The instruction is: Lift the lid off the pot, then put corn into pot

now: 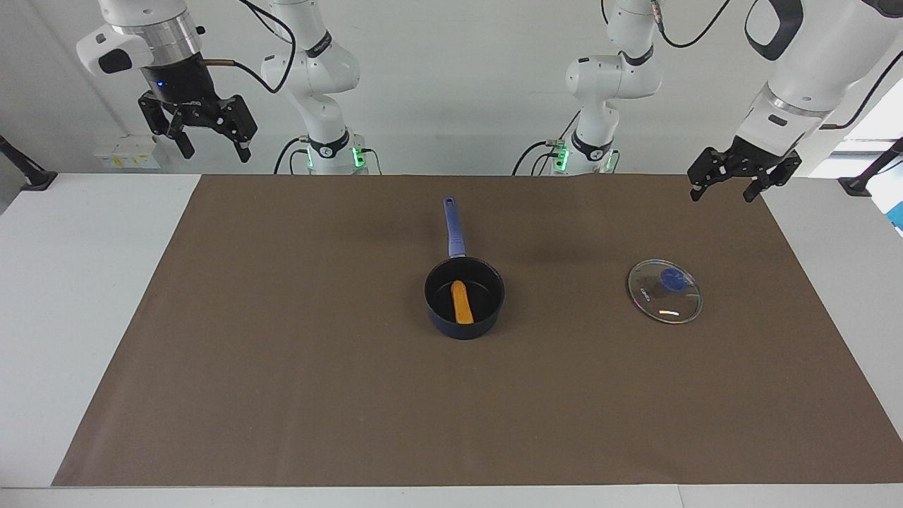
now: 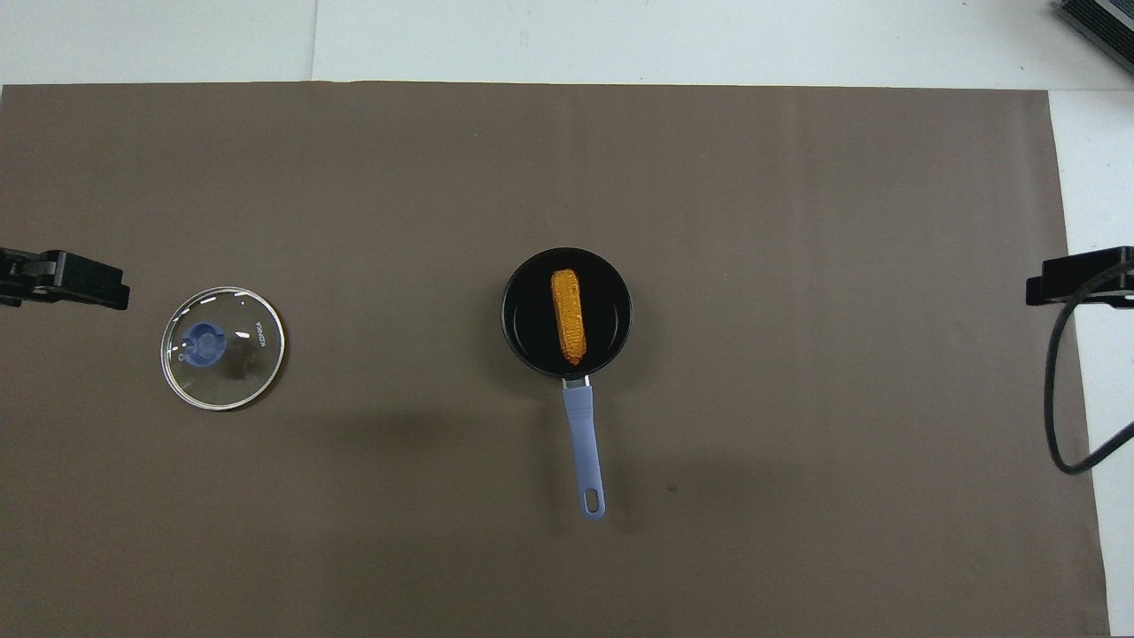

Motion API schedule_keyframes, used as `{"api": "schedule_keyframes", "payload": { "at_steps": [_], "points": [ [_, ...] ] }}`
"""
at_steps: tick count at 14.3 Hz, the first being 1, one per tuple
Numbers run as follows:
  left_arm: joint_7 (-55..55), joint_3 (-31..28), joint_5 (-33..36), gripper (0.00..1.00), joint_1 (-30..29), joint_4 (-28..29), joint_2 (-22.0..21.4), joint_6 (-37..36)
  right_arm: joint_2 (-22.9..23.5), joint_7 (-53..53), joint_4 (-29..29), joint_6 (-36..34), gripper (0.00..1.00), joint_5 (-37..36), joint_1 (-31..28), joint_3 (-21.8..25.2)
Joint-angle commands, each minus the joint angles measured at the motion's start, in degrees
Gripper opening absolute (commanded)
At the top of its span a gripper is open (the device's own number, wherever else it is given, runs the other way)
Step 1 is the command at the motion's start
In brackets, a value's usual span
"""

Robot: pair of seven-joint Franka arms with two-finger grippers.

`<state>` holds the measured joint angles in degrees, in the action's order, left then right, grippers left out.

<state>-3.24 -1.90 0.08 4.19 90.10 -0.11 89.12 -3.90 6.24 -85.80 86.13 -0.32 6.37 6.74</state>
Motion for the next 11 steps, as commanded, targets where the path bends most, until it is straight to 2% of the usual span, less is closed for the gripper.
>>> {"api": "schedule_keyframes", "payload": {
  "at_steps": [1, 11],
  "points": [
    [0.17, -0.3, -0.61, 1.0, 0.38, 0.52, -1.04, -0.96, -1.2, -1.06, -1.21, -0.26, 1.0, 0.05, -0.31, -0.23],
    [0.34, -0.3, -0.61, 1.0, 0.2, 0.34, -1.04, -1.14, -1.02, -1.41, -1.03, -0.09, 1.0, 0.14, -0.31, -0.23]
  ]
}}
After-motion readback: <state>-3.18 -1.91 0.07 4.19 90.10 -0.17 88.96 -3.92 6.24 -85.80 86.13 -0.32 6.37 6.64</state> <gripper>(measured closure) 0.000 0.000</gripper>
